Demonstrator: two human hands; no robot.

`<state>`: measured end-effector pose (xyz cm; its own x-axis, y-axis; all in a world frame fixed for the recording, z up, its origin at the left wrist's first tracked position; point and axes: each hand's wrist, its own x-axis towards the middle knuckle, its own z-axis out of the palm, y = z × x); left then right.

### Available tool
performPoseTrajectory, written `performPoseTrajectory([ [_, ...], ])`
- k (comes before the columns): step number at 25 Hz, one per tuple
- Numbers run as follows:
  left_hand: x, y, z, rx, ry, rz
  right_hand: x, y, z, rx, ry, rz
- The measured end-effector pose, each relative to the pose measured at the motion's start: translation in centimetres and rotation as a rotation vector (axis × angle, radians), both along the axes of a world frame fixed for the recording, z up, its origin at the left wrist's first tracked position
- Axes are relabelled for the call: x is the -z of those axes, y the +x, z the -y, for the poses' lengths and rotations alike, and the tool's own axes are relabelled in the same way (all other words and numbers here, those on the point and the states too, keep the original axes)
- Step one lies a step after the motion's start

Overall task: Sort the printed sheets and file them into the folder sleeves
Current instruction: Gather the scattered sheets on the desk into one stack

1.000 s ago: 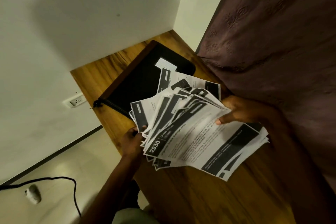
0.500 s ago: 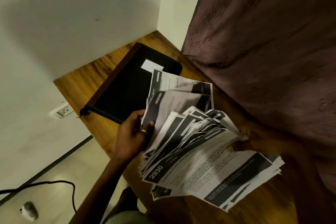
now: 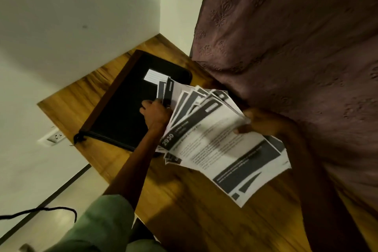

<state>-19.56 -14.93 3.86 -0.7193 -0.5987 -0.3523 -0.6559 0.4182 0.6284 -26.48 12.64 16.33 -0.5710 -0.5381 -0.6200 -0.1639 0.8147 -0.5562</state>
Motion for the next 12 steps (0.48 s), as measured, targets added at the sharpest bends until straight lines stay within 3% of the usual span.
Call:
performPoseTrajectory([
  [4,1.1,-0.7,2.5,0.057,0.029,0.021,2.8,-6.0,4.6,-0.096,0.106,-0.017],
  [8,1.5,-0.9,4.4,0.062,0.304,-0.033,6.3,-11.0,9.7,-0.282,0.238,-0.111],
  [12,1.3,0.1,5.1,-0.045,0.665,-0.273,10.1,-13.4,12.8,-0.342,0.317,-0.235],
])
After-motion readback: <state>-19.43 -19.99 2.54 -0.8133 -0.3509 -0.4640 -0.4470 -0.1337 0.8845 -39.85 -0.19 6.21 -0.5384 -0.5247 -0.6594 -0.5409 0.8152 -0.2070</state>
